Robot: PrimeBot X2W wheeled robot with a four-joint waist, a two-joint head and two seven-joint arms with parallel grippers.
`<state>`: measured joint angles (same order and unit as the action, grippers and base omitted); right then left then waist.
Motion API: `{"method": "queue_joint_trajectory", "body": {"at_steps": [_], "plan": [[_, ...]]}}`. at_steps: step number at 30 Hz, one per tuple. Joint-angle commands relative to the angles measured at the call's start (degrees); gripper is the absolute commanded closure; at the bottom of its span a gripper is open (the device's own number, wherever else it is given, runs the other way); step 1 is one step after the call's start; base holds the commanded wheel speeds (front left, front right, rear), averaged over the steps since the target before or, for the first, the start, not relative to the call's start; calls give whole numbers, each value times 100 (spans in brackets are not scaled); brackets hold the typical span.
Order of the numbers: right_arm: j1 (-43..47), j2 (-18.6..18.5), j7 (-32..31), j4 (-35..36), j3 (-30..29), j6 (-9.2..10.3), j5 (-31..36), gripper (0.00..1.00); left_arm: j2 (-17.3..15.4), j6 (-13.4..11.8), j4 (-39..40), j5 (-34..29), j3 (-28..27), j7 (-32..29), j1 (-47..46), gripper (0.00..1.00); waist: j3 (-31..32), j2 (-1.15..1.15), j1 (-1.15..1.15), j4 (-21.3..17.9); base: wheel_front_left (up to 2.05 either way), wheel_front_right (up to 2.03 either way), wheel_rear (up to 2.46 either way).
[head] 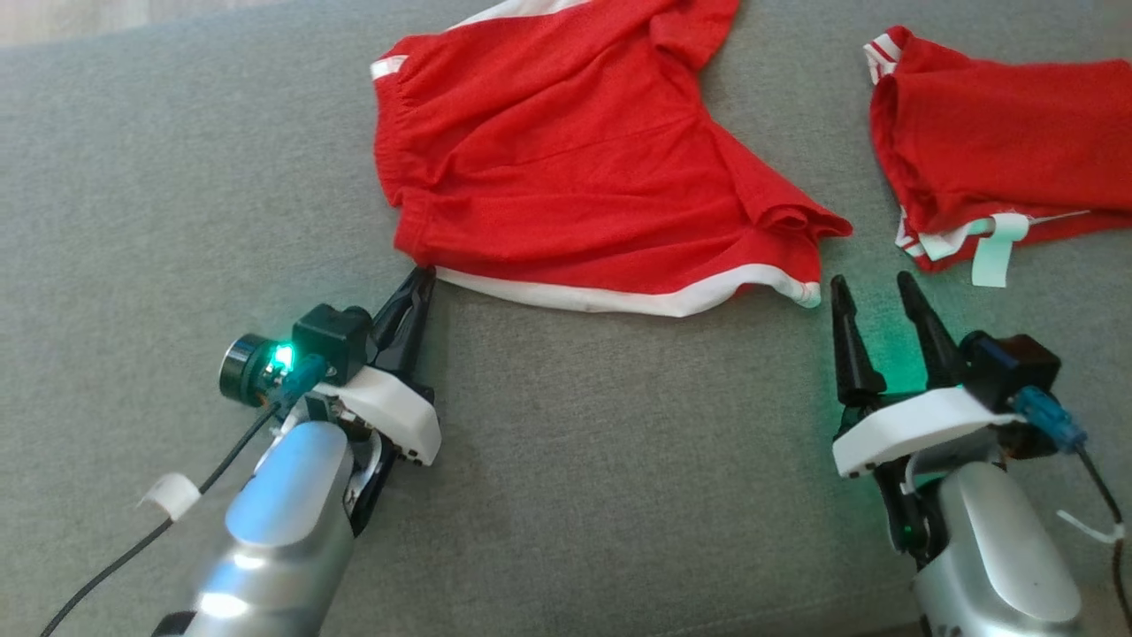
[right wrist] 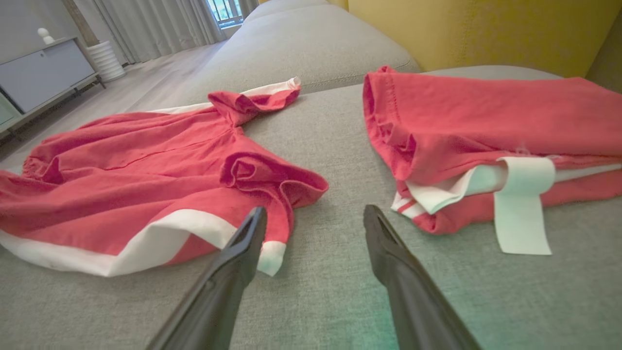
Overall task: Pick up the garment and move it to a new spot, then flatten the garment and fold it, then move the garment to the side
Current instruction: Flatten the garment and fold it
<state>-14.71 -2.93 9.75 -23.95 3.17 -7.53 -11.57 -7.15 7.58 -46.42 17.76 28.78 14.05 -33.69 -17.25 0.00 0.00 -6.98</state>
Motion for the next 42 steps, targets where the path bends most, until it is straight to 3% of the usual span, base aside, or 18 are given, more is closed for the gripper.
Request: {"method": "queue_joint_trajectory", "body": {"at_steps": [1, 12, 27, 28, 30, 37, 42], "plan": [[-43, 5, -33, 121, 156, 4, 24, 0, -131, -36, 128, 58, -163, 68, -150, 100, 20, 0, 0, 38, 0, 0, 0], [-169, 5, -392, -450, 627, 4, -219, 0, -126, -216, 817, 6, -328, 93, 135, 100, 114, 0, 0, 301, 0, 0, 0], [-419, 5, -306, -848, 1066, 4, -211, 0, -113, -258, 1042, -57, -362, 95, 255, 100, 101, 0, 0, 378, 0, 0, 0], [-434, 5, -306, -874, 1083, 4, -198, 11, -112, -257, 1038, -58, -359, 95, 254, 100, 103, 0, 0, 379, 0, 0, 0], [-465, 5, -290, -911, 1123, 4, -152, 100, -108, -256, 1030, -55, -359, 95, 251, 100, 106, 0, 0, 380, 0, 0, 0], [-559, 5, -45, -845, 993, 4, 11, 100, -162, -306, 1036, -24, -458, 95, 282, 100, 163, 0, 0, 335, 0, 0, 0], [-565, 5, 214, -415, 717, 4, 241, 100, -229, -349, 1214, 70, -657, 95, 335, 100, 292, 0, 0, 288, 0, 0, 0]]}}
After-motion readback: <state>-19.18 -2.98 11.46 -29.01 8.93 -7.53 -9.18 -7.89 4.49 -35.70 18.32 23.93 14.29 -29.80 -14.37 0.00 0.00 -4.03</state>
